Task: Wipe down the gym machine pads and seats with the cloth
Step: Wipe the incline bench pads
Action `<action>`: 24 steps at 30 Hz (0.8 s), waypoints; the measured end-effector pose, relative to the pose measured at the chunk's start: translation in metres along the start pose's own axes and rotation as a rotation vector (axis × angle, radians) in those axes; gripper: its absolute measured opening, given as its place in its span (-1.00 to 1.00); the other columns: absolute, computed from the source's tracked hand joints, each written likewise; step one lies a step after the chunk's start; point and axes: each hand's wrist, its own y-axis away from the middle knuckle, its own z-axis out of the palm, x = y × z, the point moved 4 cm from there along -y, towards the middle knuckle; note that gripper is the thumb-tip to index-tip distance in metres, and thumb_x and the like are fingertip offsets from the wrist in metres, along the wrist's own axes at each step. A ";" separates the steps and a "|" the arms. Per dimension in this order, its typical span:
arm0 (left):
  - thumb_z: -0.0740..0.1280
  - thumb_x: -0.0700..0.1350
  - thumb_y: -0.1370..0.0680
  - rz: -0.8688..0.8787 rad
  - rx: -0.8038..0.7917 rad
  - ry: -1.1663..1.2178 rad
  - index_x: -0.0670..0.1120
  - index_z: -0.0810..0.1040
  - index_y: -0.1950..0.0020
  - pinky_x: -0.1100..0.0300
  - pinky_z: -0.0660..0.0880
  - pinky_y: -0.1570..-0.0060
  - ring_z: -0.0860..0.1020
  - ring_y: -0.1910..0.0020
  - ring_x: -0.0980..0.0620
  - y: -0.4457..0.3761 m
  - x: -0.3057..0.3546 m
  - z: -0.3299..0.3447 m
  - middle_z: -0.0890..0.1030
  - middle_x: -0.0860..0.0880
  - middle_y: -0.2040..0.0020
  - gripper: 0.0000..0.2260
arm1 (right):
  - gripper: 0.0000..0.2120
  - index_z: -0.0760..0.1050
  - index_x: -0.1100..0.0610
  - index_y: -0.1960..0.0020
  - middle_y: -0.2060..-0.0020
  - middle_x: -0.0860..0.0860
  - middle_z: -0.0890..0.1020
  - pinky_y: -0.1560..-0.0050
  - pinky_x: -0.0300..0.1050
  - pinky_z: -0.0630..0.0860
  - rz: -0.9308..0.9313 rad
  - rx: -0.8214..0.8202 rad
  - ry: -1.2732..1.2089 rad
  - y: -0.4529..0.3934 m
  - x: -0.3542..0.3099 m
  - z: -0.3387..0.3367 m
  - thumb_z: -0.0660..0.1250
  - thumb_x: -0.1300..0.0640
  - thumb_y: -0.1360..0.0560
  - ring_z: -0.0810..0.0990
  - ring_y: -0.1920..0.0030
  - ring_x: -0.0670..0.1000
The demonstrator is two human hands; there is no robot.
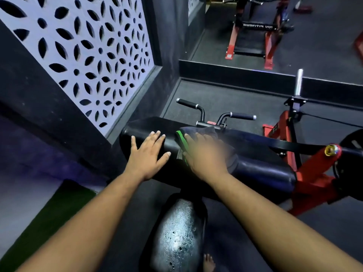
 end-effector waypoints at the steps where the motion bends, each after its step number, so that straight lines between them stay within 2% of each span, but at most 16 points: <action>1: -0.18 0.37 -0.52 0.029 -0.006 -0.008 0.05 0.09 -0.66 -0.35 -0.19 -0.54 -0.02 -0.65 0.10 -0.003 -0.004 -0.001 0.10 0.05 -0.67 -0.23 | -0.42 0.34 -0.12 -0.53 -0.41 0.10 0.52 -0.28 0.34 0.34 0.010 -0.001 -0.005 -0.003 -0.004 0.000 0.10 -0.28 -0.57 0.49 -0.35 0.21; 7: -0.08 0.34 -0.55 0.263 -0.001 0.050 0.04 0.04 -0.67 -0.28 -0.11 -0.56 0.17 -0.61 0.05 -0.026 -0.034 -0.008 0.27 0.03 -0.61 -0.27 | -0.43 0.32 -0.14 -0.54 -0.44 0.07 0.50 -0.30 0.37 0.31 0.155 0.064 0.002 -0.014 -0.039 0.009 0.03 -0.28 -0.58 0.46 -0.40 0.20; 10: -0.04 0.33 -0.56 0.390 0.015 0.085 0.02 0.09 -0.66 -0.20 0.05 -0.56 0.23 -0.59 0.03 -0.042 -0.057 -0.011 0.25 0.01 -0.63 -0.28 | -0.43 0.33 -0.14 -0.54 -0.45 0.07 0.50 -0.33 0.38 0.26 0.279 0.127 0.012 -0.021 -0.062 0.014 0.04 -0.27 -0.59 0.45 -0.42 0.19; 14: 0.04 0.30 -0.59 0.541 0.017 0.128 0.00 0.17 -0.64 -0.11 0.29 -0.45 0.28 -0.57 -0.02 -0.061 -0.084 -0.016 0.25 -0.04 -0.63 -0.32 | -0.43 0.30 -0.17 -0.56 -0.50 0.05 0.44 -0.39 0.38 0.10 0.467 0.164 0.027 -0.026 -0.091 0.019 0.03 -0.27 -0.59 0.39 -0.48 0.16; 20: -0.06 0.34 -0.57 0.751 -0.086 0.002 0.06 0.11 -0.67 -0.08 0.30 -0.33 0.29 -0.54 0.01 -0.080 -0.081 -0.029 0.23 0.03 -0.63 -0.29 | -0.39 0.12 -0.19 -0.62 -0.62 0.01 0.23 -0.46 0.35 -0.08 0.635 0.085 -0.032 -0.024 -0.110 0.017 -0.07 -0.28 -0.60 0.17 -0.60 0.12; 24: -0.06 0.37 -0.57 0.862 -0.110 -0.061 0.04 0.09 -0.67 -0.09 0.33 -0.27 0.35 -0.49 -0.07 -0.092 -0.084 -0.023 0.31 -0.04 -0.57 -0.27 | -0.40 0.15 -0.18 -0.62 -0.60 0.01 0.26 -0.48 0.39 0.00 0.743 0.202 -0.008 -0.022 -0.121 0.030 0.02 -0.27 -0.60 0.21 -0.58 0.11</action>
